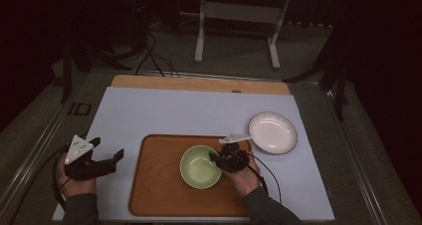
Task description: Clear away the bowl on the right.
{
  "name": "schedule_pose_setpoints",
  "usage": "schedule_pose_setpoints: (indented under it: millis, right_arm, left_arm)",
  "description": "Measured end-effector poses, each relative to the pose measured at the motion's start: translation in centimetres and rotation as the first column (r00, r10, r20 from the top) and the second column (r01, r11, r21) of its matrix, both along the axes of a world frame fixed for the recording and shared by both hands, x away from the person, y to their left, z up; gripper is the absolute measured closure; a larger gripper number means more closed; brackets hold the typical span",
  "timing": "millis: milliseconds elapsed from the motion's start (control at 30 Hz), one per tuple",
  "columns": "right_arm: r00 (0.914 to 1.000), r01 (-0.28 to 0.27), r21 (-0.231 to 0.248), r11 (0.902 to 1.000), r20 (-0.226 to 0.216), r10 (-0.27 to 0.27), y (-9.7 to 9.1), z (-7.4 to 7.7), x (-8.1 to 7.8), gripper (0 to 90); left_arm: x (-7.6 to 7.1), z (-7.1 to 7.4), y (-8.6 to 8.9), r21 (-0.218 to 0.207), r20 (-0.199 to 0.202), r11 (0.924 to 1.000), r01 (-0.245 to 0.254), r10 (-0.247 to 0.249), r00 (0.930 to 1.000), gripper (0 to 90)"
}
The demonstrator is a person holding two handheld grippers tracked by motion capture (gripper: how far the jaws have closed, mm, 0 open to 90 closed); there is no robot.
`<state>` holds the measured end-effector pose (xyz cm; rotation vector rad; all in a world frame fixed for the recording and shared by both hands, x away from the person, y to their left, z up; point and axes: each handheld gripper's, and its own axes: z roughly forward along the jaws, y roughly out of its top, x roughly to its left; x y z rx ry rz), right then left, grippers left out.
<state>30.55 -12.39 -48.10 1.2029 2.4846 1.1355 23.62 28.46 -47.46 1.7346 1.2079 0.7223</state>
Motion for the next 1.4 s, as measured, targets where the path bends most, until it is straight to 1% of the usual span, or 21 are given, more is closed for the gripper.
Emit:
schedule_pose_setpoints:
  millis: [467,533,733,800,867,1067,1200,1333,1400]
  right_arm:
    - [0.9999,-0.001,0.003,1.0000,-0.017,0.001,0.2,-0.5,0.0,83.0]
    - [0.9999,-0.005,-0.005,1.0000,-0.016,0.005,0.3,-0.7,0.0,82.9]
    - [0.9995,-0.009,-0.007,0.9999,-0.030,0.009,0.5,-1.0,0.0,82.9]
    - [0.9994,-0.008,-0.005,1.0000,-0.035,0.008,0.6,-1.2,0.1,82.9]
    - [0.9989,-0.005,0.012,0.9999,-0.047,0.005,0.6,-1.4,0.3,83.0]
    - [0.9984,-0.003,0.026,0.9997,-0.056,0.004,0.7,-1.7,0.6,83.0]
    - [0.9989,-0.006,0.015,0.9999,-0.047,0.006,0.9,-1.8,0.5,82.9]
    - [0.9989,0.001,0.005,1.0000,-0.046,-0.001,1.1,-2.0,0.5,83.0]
    - [0.9986,0.001,0.002,1.0000,-0.054,-0.001,1.1,-2.1,0.6,83.0]
  left_arm:
    - [0.1,0.0,0.0,-0.003,0.001,1.0000,0.000,0.000,1.0000,11.3]
    - [0.1,0.0,0.0,-0.003,0.001,1.0000,0.001,-0.001,1.0000,11.3]
    - [0.1,0.0,-0.1,-0.002,-0.001,1.0000,0.001,-0.001,1.0000,11.3]
    - [0.1,0.0,-0.1,-0.002,-0.001,1.0000,0.001,-0.001,1.0000,11.3]
    - [0.1,0.0,-0.1,-0.001,-0.001,1.0000,0.001,-0.001,1.0000,11.3]
    - [0.1,0.0,-0.1,-0.001,-0.002,1.0000,0.002,-0.002,1.0000,11.3]
    - [0.1,0.0,-0.1,0.000,-0.002,1.0000,0.001,-0.001,1.0000,11.3]
    - [0.1,0.0,-0.1,0.001,-0.003,1.0000,0.002,-0.002,1.0000,11.3]
    - [0.1,0.0,-0.1,0.001,-0.004,1.0000,0.002,-0.002,1.0000,11.3]
